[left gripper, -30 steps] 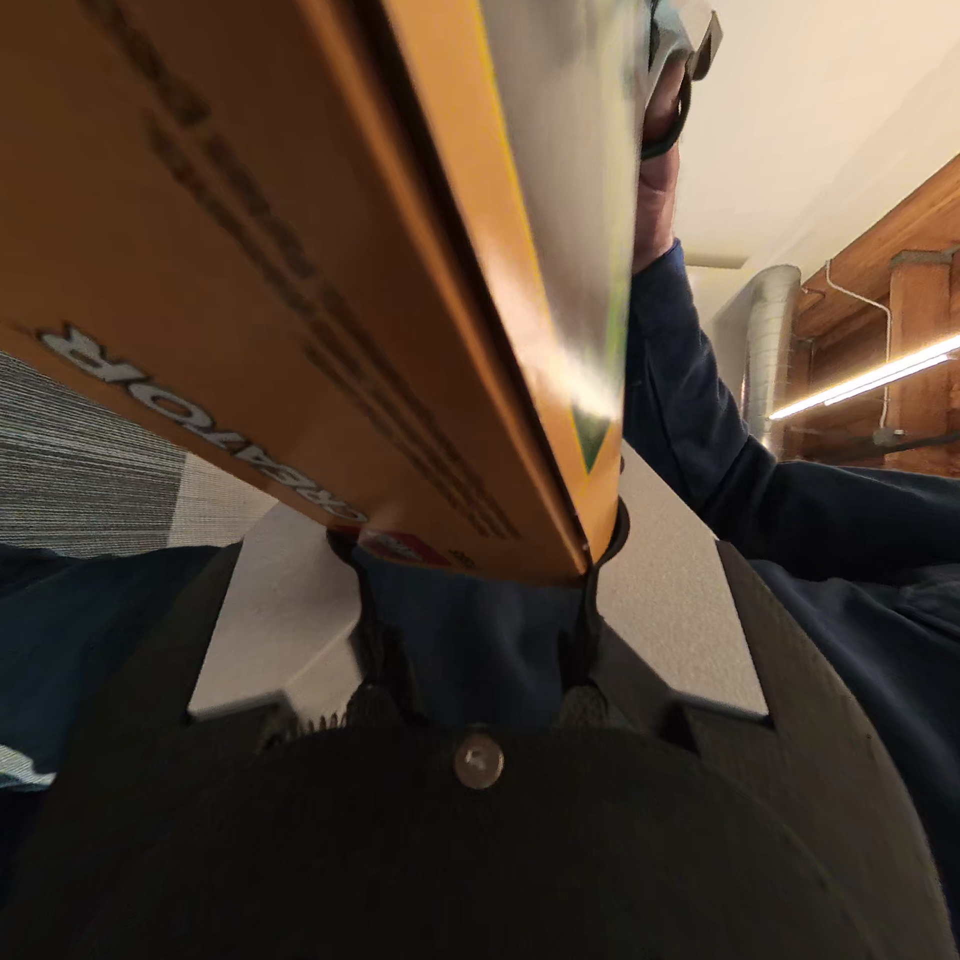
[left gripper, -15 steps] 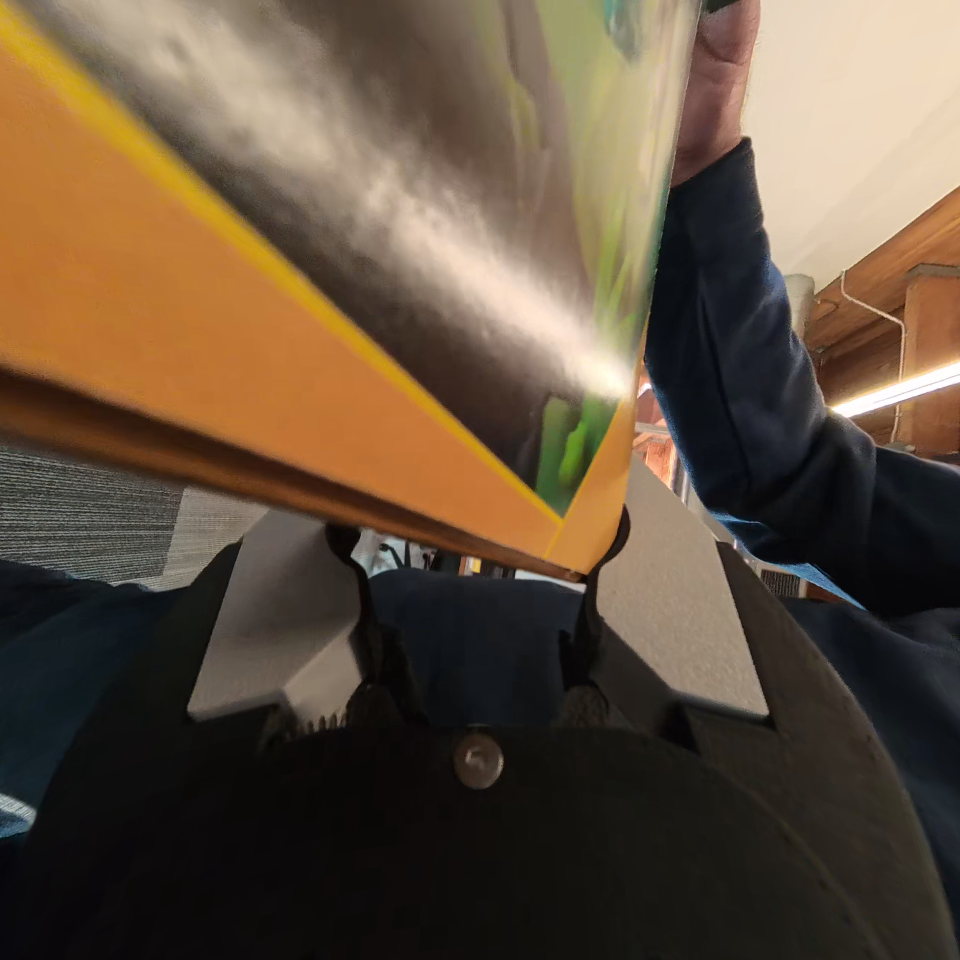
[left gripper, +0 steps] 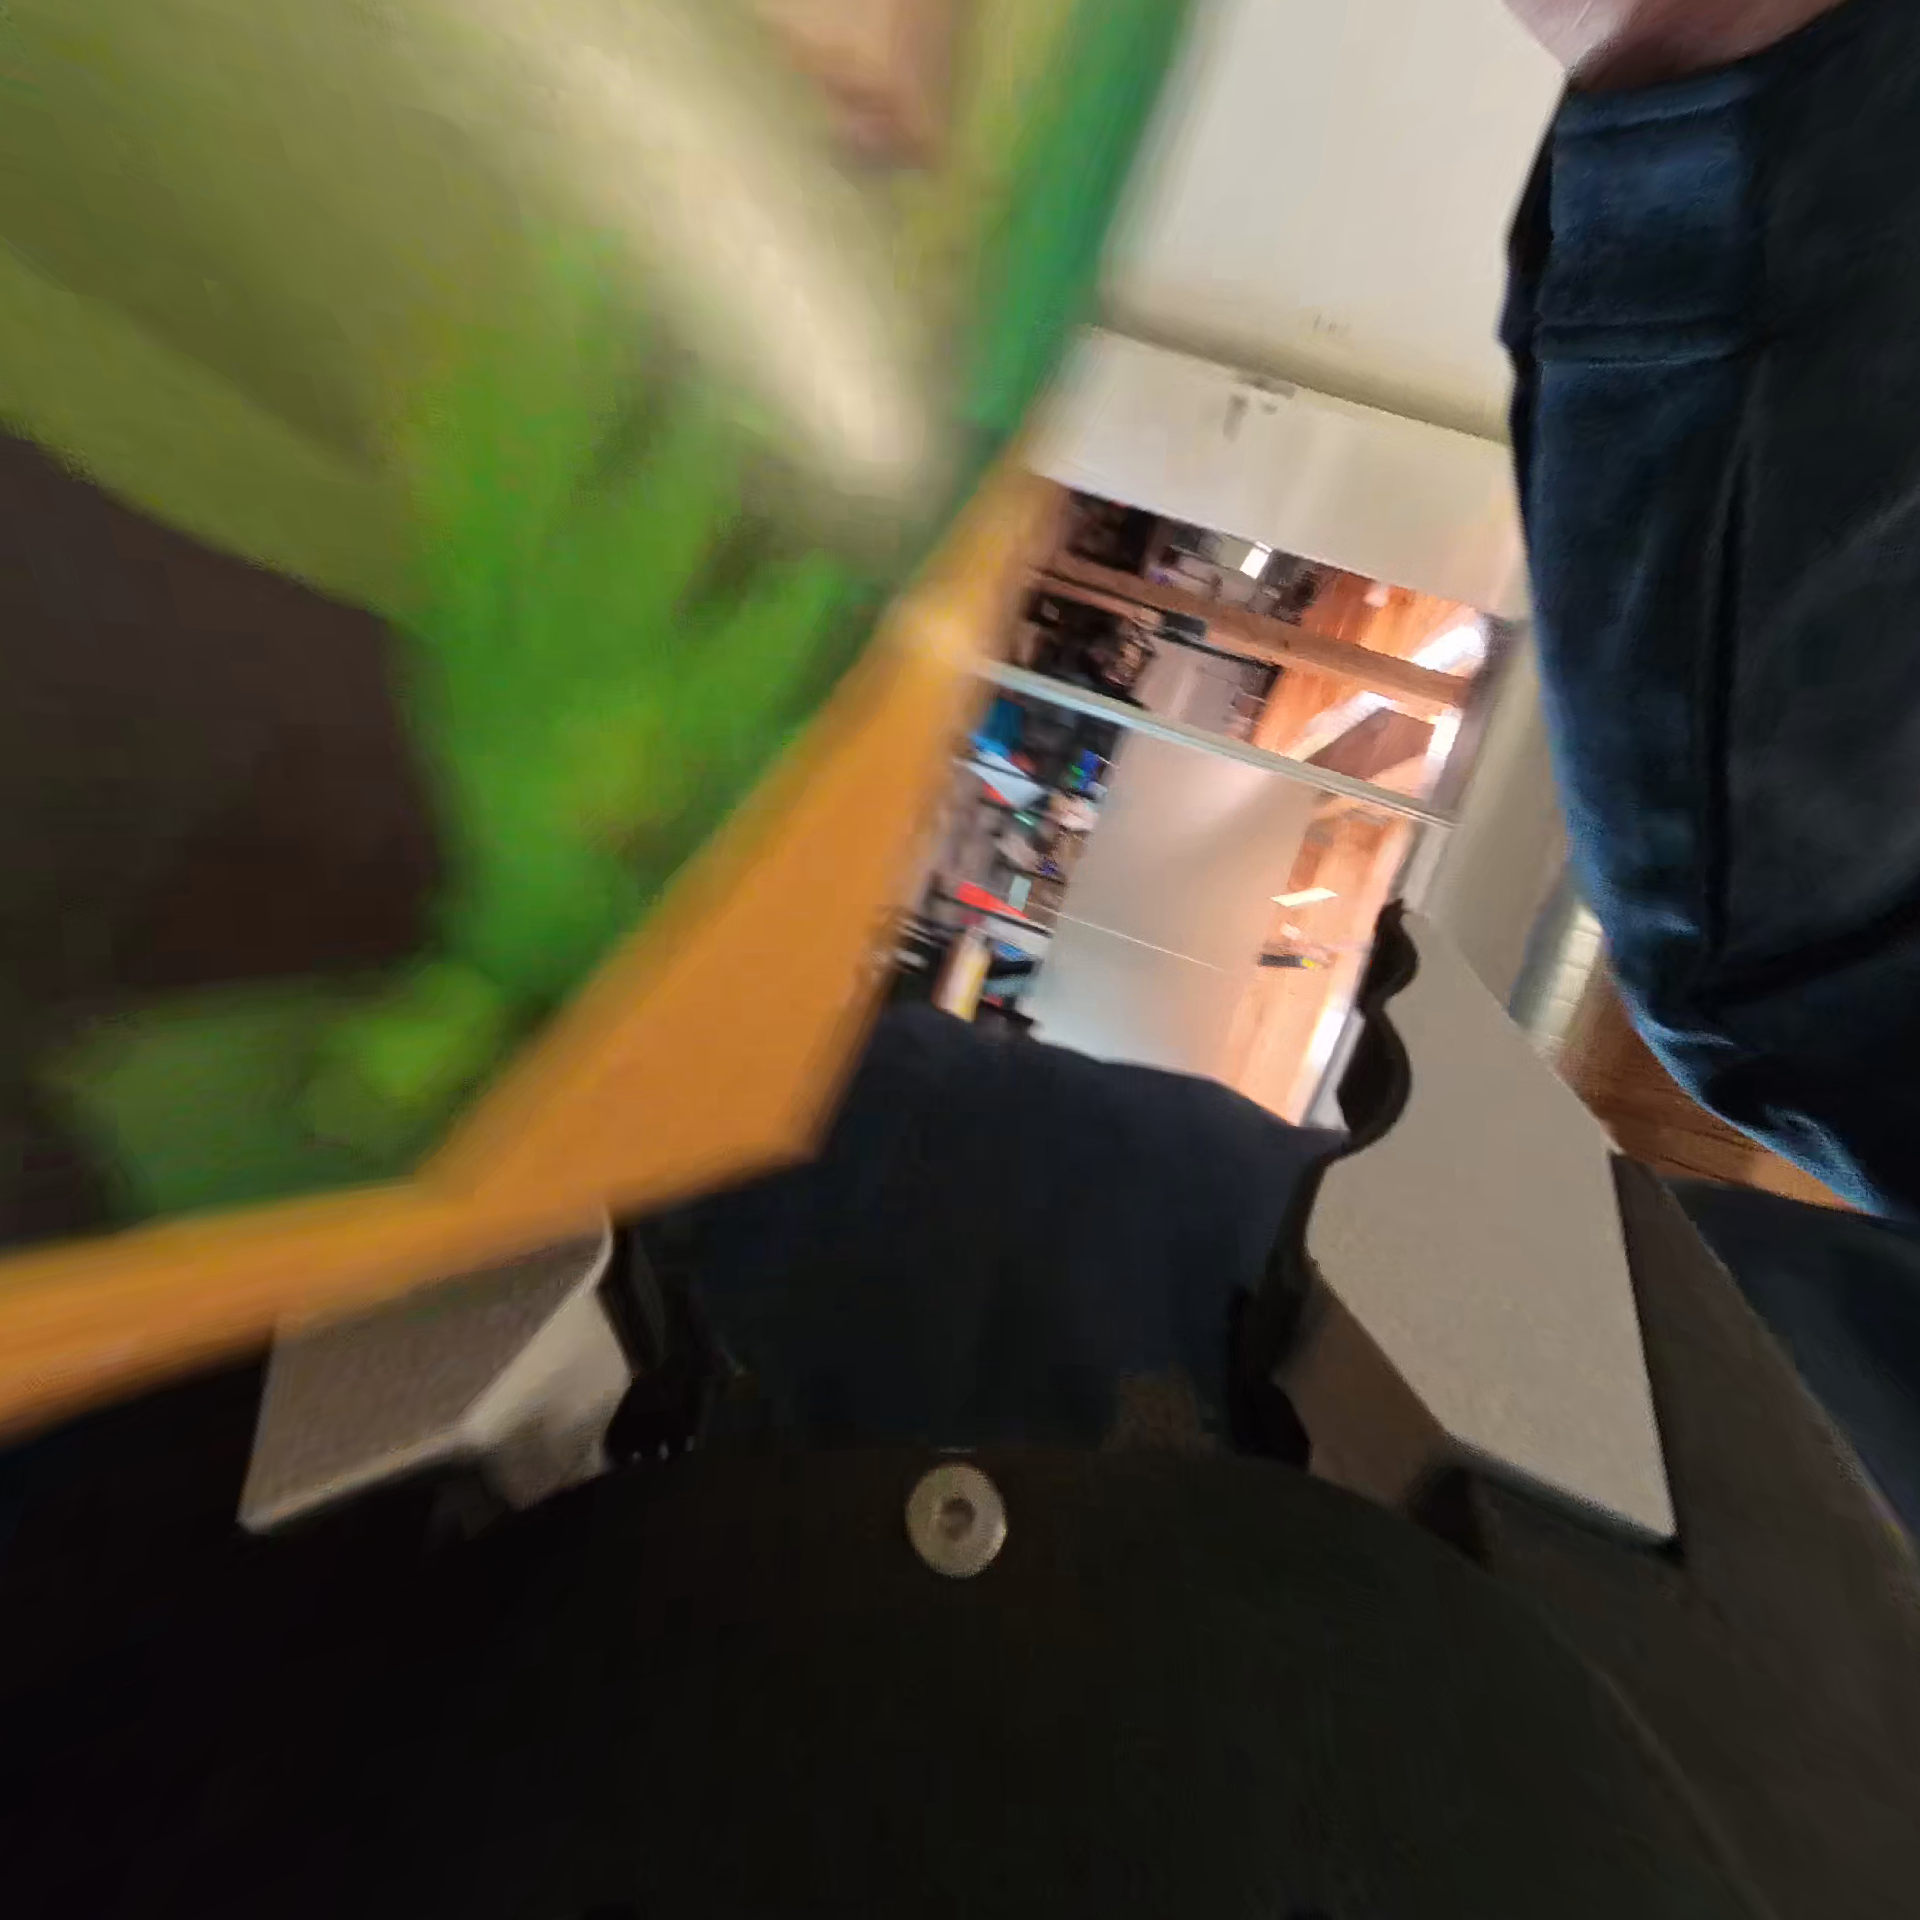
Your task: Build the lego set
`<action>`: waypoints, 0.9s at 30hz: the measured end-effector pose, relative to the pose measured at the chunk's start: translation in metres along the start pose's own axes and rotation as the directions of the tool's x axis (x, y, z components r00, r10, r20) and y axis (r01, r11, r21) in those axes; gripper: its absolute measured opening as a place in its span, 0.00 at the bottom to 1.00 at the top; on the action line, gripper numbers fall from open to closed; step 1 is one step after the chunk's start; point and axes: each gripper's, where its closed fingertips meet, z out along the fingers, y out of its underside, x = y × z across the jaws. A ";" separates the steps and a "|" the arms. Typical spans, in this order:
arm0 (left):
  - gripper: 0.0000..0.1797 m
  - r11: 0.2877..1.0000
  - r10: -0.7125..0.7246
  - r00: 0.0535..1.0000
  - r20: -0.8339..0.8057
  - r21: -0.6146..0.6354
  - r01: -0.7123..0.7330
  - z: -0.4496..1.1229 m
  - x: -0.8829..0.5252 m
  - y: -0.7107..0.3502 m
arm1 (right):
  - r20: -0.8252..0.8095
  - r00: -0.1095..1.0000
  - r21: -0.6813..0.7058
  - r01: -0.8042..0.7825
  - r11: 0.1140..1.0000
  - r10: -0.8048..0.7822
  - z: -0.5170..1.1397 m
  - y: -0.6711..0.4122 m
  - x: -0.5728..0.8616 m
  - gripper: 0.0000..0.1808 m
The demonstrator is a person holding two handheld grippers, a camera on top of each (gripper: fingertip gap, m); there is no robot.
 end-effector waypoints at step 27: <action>0.76 0.394 -0.180 0.878 0.444 0.850 -0.350 -0.395 0.026 0.079 | 0.318 0.852 -0.162 0.481 0.861 -0.416 0.174 0.068 -0.274 0.60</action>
